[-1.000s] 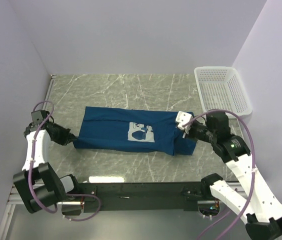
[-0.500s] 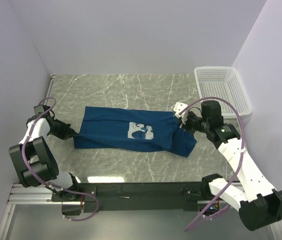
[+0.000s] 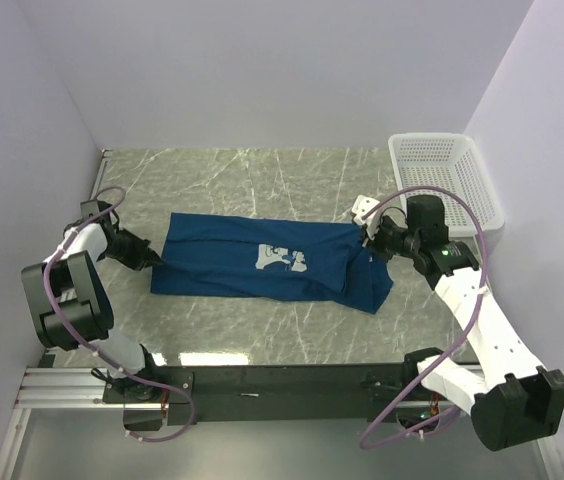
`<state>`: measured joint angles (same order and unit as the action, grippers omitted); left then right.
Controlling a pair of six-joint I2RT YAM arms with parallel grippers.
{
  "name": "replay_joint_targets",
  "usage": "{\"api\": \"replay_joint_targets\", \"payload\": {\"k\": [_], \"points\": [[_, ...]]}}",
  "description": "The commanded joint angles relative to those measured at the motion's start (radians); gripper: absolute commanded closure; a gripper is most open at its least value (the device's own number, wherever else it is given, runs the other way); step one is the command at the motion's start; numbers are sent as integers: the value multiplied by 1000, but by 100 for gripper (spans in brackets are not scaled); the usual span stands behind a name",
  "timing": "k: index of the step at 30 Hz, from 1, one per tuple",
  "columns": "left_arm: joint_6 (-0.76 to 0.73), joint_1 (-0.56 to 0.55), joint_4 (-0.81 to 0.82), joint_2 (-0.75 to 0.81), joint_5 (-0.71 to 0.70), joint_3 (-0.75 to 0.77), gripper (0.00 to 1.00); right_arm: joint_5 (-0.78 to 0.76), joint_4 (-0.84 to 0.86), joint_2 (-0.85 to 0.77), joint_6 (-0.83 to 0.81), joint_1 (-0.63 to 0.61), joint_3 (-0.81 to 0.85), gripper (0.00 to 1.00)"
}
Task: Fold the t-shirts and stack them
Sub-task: Fold the tshirt
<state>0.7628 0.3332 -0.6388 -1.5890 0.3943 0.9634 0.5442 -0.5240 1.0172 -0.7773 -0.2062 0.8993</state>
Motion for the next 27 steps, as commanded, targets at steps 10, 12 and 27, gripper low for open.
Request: {"api": "replay_joint_targets", "payload": {"k": [10, 12, 27], "points": [[-43, -16, 10, -65, -12, 78, 100, 36, 50, 47, 13, 51, 81, 100], [-42, -20, 8, -74, -17, 84, 100, 40, 48, 55, 12, 53, 84, 100], [-54, -39, 5, -120, -15, 124, 99, 48, 48, 101, 10, 59, 105, 100]]}}
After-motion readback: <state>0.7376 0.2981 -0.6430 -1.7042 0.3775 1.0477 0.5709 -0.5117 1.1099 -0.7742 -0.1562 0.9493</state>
